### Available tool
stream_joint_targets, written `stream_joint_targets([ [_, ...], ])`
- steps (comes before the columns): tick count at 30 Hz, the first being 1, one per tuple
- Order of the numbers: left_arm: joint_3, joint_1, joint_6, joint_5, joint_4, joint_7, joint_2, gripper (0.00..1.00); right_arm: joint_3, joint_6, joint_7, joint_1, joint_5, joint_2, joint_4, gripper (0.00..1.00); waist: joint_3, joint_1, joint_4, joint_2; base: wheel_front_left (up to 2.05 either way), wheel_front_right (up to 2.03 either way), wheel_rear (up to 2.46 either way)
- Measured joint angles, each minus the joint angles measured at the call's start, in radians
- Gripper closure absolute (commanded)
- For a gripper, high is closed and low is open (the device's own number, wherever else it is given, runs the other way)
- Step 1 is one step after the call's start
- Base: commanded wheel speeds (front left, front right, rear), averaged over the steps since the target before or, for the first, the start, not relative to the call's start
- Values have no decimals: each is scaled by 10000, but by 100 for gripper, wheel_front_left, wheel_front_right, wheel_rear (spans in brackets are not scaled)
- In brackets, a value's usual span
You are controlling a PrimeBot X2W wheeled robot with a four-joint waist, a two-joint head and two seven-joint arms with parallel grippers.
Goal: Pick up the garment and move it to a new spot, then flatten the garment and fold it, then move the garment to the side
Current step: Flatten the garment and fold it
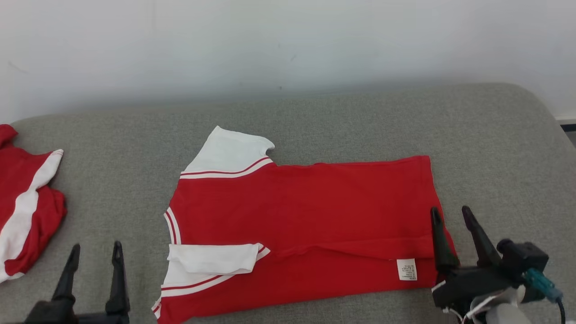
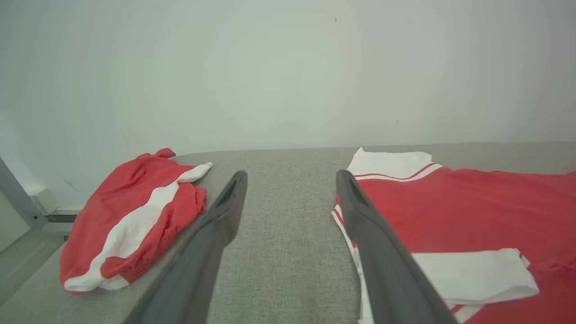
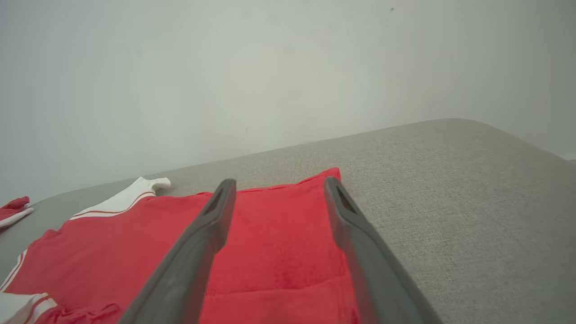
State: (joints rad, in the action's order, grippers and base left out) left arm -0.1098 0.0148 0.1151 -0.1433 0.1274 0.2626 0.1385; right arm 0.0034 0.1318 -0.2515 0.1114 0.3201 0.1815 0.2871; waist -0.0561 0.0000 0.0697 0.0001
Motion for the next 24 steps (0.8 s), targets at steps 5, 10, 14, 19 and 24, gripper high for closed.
stream_joint_targets([
  [5,284,-1510,86,-169,543,-111,694,0,-105,0,359,1422,176,144,779,0,-446,1,104,0,0,0,0],
  [10,662,-3376,132,-573,1256,-598,1498,0,8,0,686,3057,90,213,1712,0,-1068,3,283,0,0,0,0],
  [14,1356,-4782,159,-1179,1847,-1133,2236,0,174,0,886,4245,-61,221,2510,0,-1619,3,491,1,0,0,0],
  [19,2428,-6398,161,-2094,2499,-1845,3064,0,380,0,1072,5554,-169,205,3534,0,-2299,4,820,1,0,0,0],
  [24,3538,-7827,165,-2853,3214,-2568,3666,0,673,0,1197,6503,-174,182,4381,0,-2896,4,1212,2,0,0,0],
])
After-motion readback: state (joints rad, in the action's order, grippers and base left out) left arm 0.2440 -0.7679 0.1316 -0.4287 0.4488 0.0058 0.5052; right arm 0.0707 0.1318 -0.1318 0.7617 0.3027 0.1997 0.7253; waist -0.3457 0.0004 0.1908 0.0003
